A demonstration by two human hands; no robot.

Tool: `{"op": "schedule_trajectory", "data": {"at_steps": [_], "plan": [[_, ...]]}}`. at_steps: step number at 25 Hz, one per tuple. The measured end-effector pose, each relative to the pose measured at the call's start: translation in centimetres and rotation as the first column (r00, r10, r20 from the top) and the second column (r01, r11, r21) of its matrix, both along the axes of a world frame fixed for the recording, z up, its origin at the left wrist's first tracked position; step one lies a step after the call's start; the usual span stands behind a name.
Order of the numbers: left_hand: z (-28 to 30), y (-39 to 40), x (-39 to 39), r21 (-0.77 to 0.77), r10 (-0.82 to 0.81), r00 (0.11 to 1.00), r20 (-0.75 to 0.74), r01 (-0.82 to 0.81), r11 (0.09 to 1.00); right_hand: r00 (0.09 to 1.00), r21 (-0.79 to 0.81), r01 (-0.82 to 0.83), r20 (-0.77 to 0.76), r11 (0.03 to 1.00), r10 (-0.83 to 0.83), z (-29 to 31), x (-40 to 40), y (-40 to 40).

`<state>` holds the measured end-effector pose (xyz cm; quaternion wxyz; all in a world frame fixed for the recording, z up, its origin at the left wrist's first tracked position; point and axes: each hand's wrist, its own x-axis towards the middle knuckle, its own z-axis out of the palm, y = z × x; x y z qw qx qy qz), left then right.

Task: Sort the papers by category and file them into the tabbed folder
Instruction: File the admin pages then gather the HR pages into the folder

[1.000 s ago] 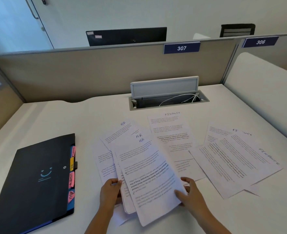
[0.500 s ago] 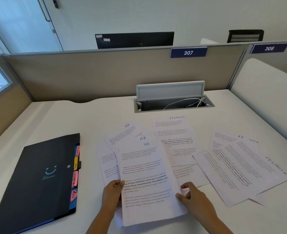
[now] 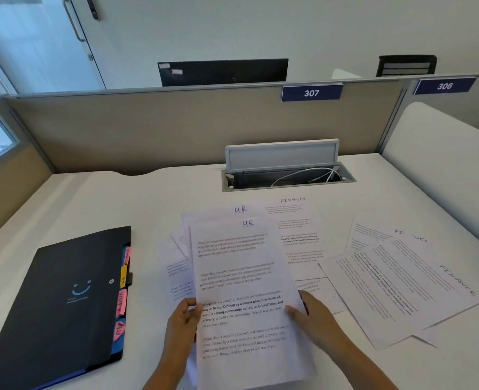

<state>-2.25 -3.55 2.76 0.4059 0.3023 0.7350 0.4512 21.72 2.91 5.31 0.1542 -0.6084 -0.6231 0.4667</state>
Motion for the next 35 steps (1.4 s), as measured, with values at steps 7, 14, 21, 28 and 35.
{"op": "schedule_trajectory", "data": {"at_steps": [7,14,21,28,35], "plan": [[5.4,1.0,1.9,0.289,0.031,0.997,-0.072,-0.009,0.957,0.961,0.281,0.197,-0.245,0.939,-0.128,3.7,-0.5,0.8],[7.9,1.2,3.6,0.465,0.097,0.994,-0.046,-0.065,0.883,0.88,0.375,0.302,-0.463,0.876,-0.105,4.8,-1.4,0.8],[7.7,1.2,3.6,0.456,0.096,0.992,-0.088,-0.046,0.889,0.877,0.382,0.291,-0.473,0.877,-0.084,3.8,-1.5,0.8],[8.7,1.1,4.2,0.541,0.116,0.993,-0.036,-0.079,0.837,0.864,0.442,0.288,-0.503,0.849,-0.031,5.3,-1.3,0.5],[4.0,1.3,5.2,0.348,0.059,0.998,-0.01,-0.052,0.936,0.897,0.234,0.292,-0.402,0.927,-0.181,0.2,-1.2,-0.3]]}}
